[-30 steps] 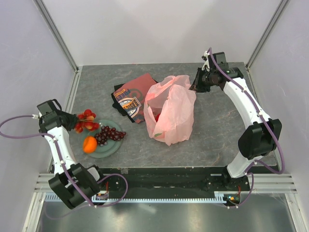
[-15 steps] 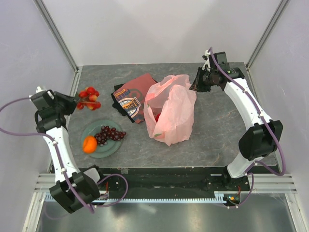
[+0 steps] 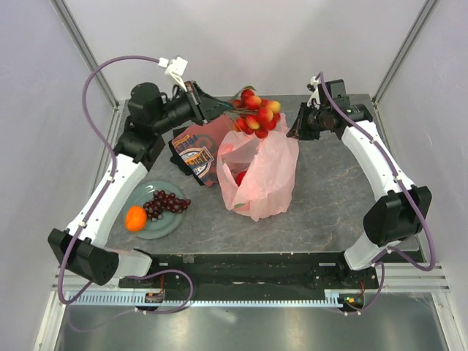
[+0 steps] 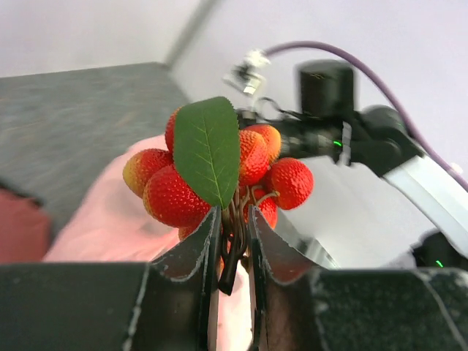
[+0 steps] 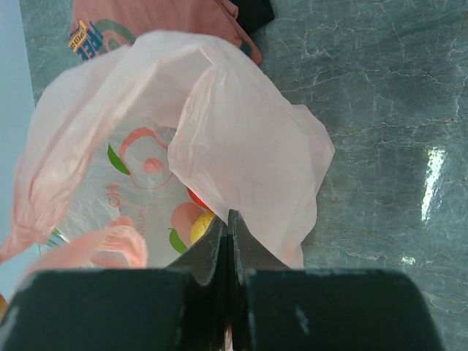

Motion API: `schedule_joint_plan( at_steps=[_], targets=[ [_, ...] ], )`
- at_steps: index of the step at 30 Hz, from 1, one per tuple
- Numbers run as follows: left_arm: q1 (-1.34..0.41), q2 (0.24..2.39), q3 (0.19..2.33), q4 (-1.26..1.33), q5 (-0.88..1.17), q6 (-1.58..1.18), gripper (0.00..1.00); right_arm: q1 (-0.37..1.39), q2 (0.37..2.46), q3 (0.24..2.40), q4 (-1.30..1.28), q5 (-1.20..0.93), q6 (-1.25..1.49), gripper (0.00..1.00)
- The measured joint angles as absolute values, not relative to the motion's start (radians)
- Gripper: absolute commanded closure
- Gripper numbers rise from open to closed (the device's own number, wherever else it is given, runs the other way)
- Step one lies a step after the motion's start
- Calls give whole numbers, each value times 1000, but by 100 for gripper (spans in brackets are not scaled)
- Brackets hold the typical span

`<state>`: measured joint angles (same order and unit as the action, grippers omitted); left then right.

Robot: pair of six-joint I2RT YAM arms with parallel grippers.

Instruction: Place the fruits into the plastic bag

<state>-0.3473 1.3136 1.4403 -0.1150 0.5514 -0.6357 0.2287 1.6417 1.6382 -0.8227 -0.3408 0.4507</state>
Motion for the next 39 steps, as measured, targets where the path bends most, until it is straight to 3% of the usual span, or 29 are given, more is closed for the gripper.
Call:
schedule_joint_plan(
  at_steps=[15,22,39],
  targets=[
    [-454,1395,1441,171,632,-723,99,229,1586,1593,-824,-340,453,100],
    [-458,1426,1430,59,617,-675,98,229,1559,1584,-823,-339,453,100],
    [-464,1421,1367,-189,279,-324,99,229,1543,1551,-819,-338,453,100]
  ],
)
